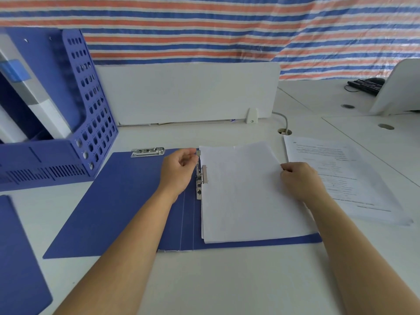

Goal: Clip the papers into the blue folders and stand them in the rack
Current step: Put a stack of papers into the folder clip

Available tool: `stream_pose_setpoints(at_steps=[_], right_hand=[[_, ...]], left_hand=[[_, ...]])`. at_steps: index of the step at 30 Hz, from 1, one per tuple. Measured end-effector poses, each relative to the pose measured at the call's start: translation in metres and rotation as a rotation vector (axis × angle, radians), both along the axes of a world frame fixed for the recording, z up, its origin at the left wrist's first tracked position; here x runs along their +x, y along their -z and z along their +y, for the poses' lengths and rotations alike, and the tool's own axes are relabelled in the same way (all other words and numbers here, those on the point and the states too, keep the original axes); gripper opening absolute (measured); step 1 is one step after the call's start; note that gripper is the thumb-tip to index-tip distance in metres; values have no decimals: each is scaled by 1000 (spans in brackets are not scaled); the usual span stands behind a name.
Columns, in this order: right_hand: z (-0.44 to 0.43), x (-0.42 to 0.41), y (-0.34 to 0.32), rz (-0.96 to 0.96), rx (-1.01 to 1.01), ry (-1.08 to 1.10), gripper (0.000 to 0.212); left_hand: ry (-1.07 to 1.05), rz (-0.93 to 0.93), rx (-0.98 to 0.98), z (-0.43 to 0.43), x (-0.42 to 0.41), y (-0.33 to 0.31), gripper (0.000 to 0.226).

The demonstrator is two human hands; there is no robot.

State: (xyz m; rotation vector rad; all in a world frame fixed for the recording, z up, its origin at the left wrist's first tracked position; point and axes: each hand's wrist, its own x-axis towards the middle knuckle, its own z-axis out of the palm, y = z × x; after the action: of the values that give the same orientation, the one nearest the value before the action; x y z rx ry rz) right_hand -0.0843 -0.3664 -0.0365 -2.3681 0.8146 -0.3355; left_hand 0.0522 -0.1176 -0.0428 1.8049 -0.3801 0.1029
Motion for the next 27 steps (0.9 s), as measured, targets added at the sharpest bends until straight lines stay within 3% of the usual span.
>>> stream_pose_setpoints(at_steps=[8, 17, 27], right_hand=[[4, -2, -1, 27, -55, 28, 33], [3, -2, 1, 52, -50, 23, 30], [10, -6, -5, 67, -84, 56, 36]], left_hand=[[13, -81, 38, 7, -10, -4, 13], [79, -295, 277, 35, -41, -1, 9], [189, -450, 663, 49, -61, 6, 42]])
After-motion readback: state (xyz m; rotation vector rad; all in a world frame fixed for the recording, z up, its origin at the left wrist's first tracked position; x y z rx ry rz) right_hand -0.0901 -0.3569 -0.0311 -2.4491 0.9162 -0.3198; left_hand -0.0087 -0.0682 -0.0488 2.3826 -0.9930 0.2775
